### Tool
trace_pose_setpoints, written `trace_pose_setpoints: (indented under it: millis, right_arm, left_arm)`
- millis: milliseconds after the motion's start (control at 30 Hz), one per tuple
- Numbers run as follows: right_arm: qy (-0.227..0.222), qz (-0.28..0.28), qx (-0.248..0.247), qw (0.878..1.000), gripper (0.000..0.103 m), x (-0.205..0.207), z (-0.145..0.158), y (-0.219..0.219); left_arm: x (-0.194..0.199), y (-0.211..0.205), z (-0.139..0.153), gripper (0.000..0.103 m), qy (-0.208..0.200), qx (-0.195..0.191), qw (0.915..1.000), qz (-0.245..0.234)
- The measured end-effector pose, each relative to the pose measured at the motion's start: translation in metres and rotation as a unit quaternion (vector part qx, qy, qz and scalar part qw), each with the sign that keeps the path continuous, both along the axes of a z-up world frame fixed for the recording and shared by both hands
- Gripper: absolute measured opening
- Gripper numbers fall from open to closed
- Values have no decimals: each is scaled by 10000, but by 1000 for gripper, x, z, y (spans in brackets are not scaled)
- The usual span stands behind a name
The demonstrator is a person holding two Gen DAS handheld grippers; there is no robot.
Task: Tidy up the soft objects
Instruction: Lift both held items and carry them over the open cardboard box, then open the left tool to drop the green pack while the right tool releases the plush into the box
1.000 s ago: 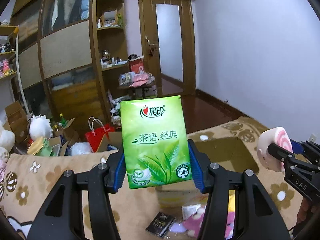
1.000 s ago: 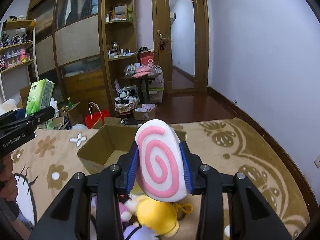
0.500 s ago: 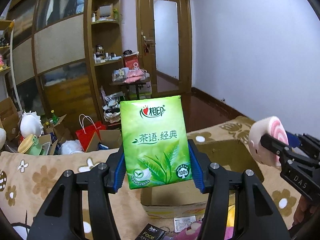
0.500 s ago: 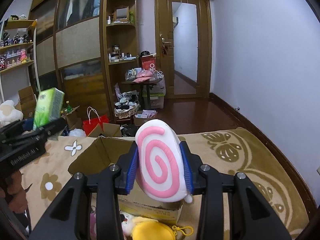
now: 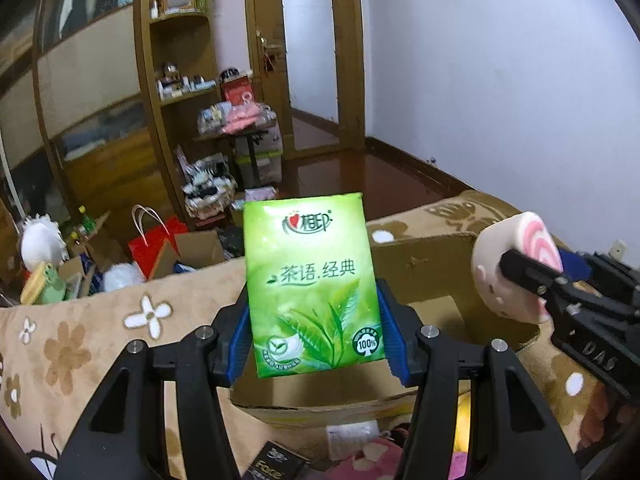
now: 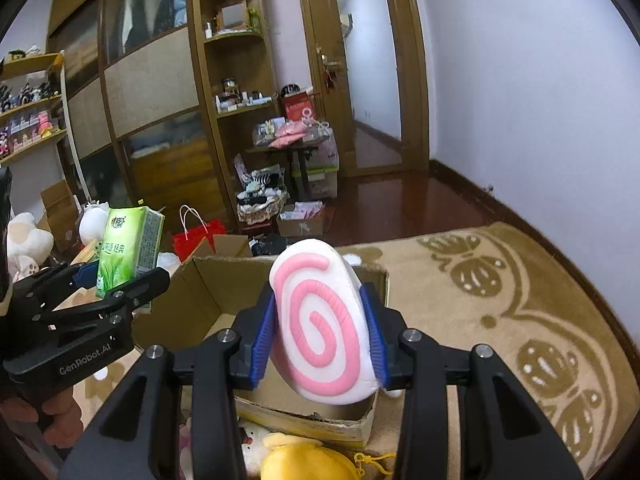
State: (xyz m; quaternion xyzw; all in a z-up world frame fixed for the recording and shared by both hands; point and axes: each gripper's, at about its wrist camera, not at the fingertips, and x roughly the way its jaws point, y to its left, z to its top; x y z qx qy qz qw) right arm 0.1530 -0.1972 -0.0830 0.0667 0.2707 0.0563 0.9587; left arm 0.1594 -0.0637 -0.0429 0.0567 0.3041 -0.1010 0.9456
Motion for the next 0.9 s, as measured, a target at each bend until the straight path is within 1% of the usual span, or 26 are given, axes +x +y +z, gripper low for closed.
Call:
trace_pose_setpoints:
  millis: [33,133,200,333,433,533,600,633,733,800,833,867,900]
  right_arm:
    - [31,-2,7,10000,43,2,-2,-1]
    - [58,37,-7,10000,44,4,-8,0]
    - [38,53,-8,10000,46,4,-9,0]
    - [38,70,58,10000,49,5,-9,-2]
    - [16,129,133,9998,50,5,-9,-1]
    - [-13,187,157,9997,51,4,-8,-1]
    - [-30,233,214,9995,53,4,-8,-1]
    - [-34,247,241,9994,53,3,-8,-1]
    - [5,297,292,9991,55,4,-10,-2]
    - [24,324,295,9990,57,4,-11,-1]
    - [30,345,304,9989,58,4,-11,0]
    - [39,365,309,9988,62,4,-11,0]
    - [44,376,310,9988,69,4,-11,0]
  left_arm:
    - [0,-2,0,54,23,-27,10000,-17]
    - [-1,-7,2,54,-56,70,10000,-31]
    - [-1,-9,1,54,-35,82,9999,-54]
    - [2,-9,-5,54,113,92,9999,-70]
    - [4,-7,-8,54,183,129,9997,37]
    - [7,-2,-10,57,315,68,9994,126]
    - [7,3,-11,65,352,60,9992,189]
    - [6,5,-12,66,352,79,9991,225]
    - [6,10,-9,76,411,115,9988,237]
    - [4,14,-2,85,313,136,9990,276]
    - [2,16,1,88,252,143,9991,299]
    - [0,20,5,93,192,129,9992,329]
    - [-2,23,8,96,162,114,9992,359]
